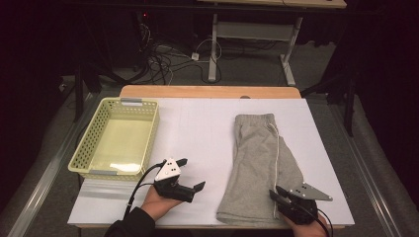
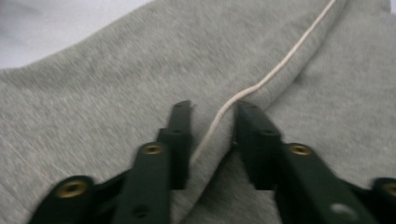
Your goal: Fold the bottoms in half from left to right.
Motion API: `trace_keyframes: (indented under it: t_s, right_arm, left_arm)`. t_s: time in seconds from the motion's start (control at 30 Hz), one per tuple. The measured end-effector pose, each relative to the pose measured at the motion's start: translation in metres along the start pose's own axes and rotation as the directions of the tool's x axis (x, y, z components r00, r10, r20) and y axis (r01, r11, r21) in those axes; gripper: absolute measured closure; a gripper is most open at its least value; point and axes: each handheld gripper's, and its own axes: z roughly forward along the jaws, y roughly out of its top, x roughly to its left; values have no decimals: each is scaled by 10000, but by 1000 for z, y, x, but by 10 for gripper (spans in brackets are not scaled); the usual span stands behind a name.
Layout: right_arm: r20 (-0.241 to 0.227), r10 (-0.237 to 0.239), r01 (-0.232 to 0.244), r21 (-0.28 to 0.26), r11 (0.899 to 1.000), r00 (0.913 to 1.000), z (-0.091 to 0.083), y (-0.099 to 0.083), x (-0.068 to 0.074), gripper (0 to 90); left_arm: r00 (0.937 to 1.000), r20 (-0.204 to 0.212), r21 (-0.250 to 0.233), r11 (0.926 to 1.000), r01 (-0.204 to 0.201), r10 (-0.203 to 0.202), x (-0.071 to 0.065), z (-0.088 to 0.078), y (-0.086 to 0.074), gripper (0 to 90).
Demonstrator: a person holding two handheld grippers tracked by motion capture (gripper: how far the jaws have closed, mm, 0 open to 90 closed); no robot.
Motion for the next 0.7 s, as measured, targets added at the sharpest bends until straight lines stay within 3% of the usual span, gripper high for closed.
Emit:
trace_keyframes:
  t_s: [0.1, 0.27, 0.4, 0.57, 0.63, 0.7]
  right_arm:
    - [0, 171, -171, -36, 9998, 9999, -2, -2, -5, 849]
    - [107, 164, -160, -361, 9992, 9998, -11, -2, -10, 865]
    - [204, 214, -201, -611, 9979, 9996, -19, -3, -17, 866]
    - [229, 327, -309, -752, 9967, 9992, -25, -5, -24, 865]
    - [261, 361, -339, -800, 9962, 9990, -27, -5, -27, 865]
    - [310, 425, -398, -853, 9956, 9986, -29, -6, -31, 865]
  left_arm:
    - [10000, -21, 14, 10000, -22, 22, 0, 0, 0, 0]
    - [10000, -65, 30, 10000, 0, 1, 0, 0, 0, 0]
    - [9985, -485, 202, 9995, -246, 256, -7, 0, 2, 0]
    - [9986, 369, 762, 9962, -410, 383, -31, 3, 7, 44]
    - [9954, 930, 895, 9955, -302, 218, -42, 7, 8, 45]
    - [9912, 1316, 1437, 9890, -359, 169, -54, 13, 9, 92]
